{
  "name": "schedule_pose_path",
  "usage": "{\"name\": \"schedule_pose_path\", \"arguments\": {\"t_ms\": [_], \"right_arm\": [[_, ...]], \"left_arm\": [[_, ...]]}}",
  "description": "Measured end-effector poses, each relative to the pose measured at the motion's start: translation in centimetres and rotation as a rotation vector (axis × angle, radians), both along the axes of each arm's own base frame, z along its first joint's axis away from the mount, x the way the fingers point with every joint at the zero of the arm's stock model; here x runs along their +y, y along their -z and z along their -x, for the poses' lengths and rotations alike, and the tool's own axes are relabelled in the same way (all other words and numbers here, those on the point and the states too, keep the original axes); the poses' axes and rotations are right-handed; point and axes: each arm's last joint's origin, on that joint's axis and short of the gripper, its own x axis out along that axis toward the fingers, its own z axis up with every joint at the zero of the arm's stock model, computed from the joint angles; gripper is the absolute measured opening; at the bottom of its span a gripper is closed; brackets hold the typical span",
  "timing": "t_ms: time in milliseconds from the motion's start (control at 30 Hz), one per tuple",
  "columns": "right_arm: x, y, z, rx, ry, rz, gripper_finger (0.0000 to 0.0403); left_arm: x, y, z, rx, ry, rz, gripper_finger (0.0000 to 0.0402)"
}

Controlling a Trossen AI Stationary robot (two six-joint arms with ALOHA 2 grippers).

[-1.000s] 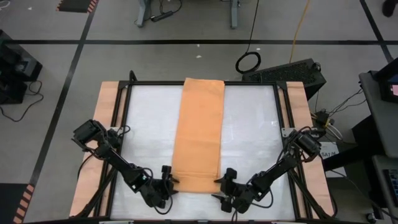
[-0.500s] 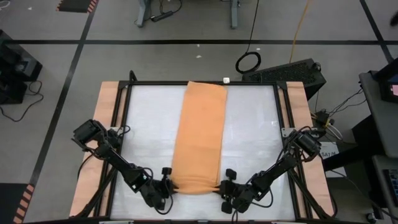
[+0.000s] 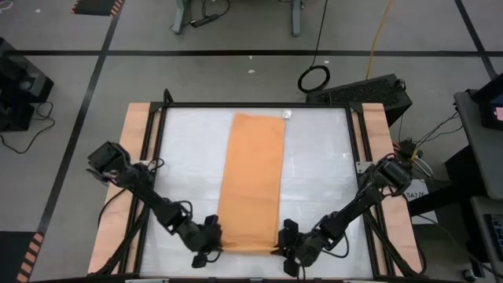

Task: Roll towel into tight, uniform cylinder
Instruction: Roll the yellow towel

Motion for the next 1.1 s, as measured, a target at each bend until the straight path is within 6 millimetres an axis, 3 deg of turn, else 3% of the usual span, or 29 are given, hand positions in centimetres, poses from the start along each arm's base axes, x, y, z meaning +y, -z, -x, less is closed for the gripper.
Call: {"name": "schedule_pose_path", "arguments": {"t_ms": [267, 600, 767, 933, 1100], "right_arm": [[-1.3, -0.1, -1.0, 0.102, -0.04, -0.125, 0.0016], [-3.4, 0.3, -2.0, 0.181, -0.03, -0.12, 0.0026], [-3.8, -1.3, -1.5, 0.183, -0.051, -0.101, 0.0088], [-4.1, -3.4, 0.5, 0.224, -0.009, 0.003, 0.0162], [-0.7, -4.0, 2.4, -0.031, -0.065, 0.267, 0.0229]], "left_arm": [[2.6, 0.6, -1.3, 0.129, -0.066, 0.047, 0.0016], [5.7, 1.3, -2.6, 0.254, -0.118, 0.089, 0.0017], [6.3, 1.4, -2.8, 0.274, -0.125, 0.103, 0.0017], [6.4, 1.4, -2.9, 0.284, -0.143, 0.121, 0.0017], [6.4, 1.3, -3.0, 0.29, -0.17, 0.145, 0.0017]]}}
